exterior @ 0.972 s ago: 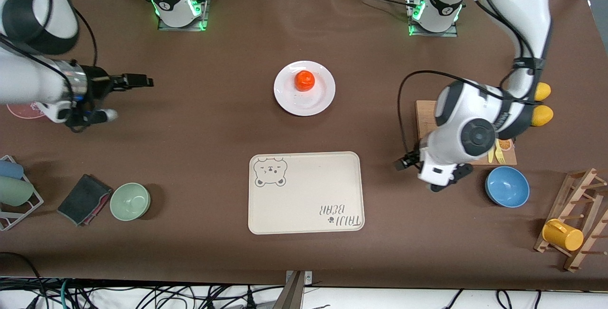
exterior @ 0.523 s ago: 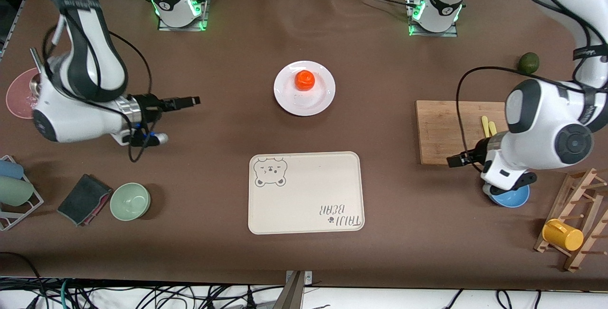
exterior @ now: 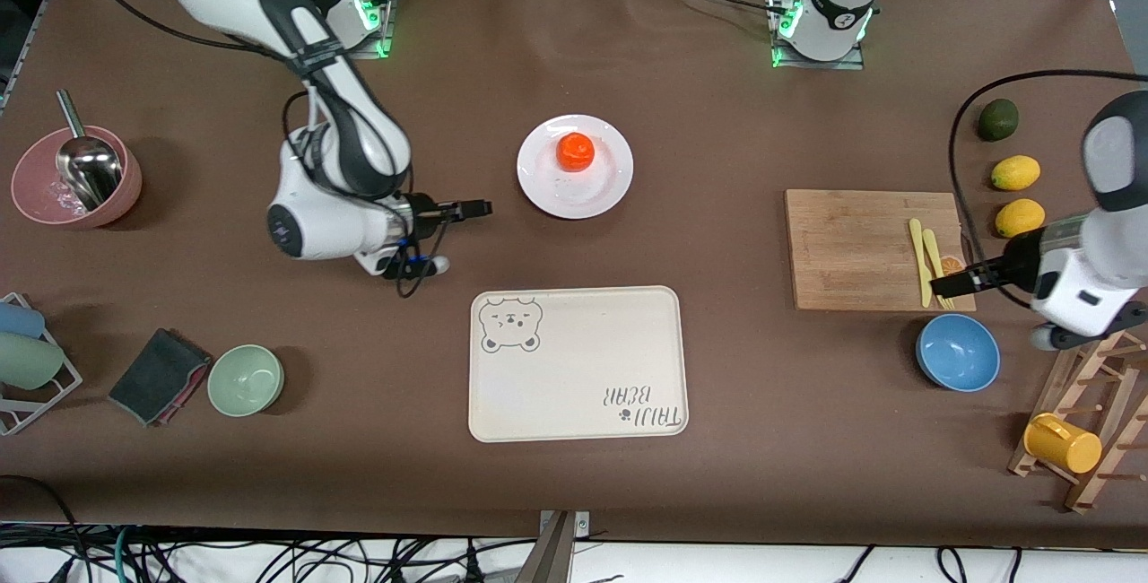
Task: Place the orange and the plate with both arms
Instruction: 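Release the orange and withdraw the left gripper while the right gripper reaches the plate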
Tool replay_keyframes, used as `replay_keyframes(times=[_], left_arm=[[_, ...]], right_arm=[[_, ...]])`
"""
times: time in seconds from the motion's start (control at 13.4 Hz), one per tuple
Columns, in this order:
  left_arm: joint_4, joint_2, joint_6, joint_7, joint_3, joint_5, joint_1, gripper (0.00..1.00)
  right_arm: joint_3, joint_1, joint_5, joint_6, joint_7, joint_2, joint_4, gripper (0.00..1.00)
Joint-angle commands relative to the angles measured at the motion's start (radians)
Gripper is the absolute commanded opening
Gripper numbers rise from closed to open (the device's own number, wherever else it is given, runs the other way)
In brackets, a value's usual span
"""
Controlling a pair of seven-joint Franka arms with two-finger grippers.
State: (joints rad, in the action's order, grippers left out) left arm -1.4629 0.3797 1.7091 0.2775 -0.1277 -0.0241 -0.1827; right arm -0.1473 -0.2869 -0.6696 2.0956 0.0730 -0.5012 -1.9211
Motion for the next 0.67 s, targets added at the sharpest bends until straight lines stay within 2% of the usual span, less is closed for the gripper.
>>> replay_keyframes(times=[0.0, 0.15, 0.3, 0.45, 0.6], left_arm=[[-0.083, -0.106, 0.029, -0.021, 0.008, -0.013, 0.028, 1.00], [-0.131, -0.154, 0.035, -0.014, 0.014, -0.011, 0.038, 1.00], [-0.178, -0.200, 0.040, -0.014, 0.061, 0.009, 0.095, 1.00], [-0.195, -0.278, 0.038, -0.021, 0.083, 0.016, 0.103, 1.00], [-0.221, -0.361, 0.035, -0.021, 0.103, 0.013, 0.109, 1.00]], right_arm=[[-0.002, -0.052, -0.019, 0.035, 0.005, 0.033, -0.070, 1.00], [-0.002, -0.113, -0.024, 0.053, 0.002, 0.024, -0.073, 1.00], [-0.021, -0.120, -0.025, 0.086, 0.005, -0.020, -0.073, 1.00], [-0.038, -0.120, -0.034, 0.119, 0.016, -0.051, -0.070, 1.00], [-0.051, -0.118, -0.111, 0.124, 0.088, -0.068, -0.068, 1.00]])
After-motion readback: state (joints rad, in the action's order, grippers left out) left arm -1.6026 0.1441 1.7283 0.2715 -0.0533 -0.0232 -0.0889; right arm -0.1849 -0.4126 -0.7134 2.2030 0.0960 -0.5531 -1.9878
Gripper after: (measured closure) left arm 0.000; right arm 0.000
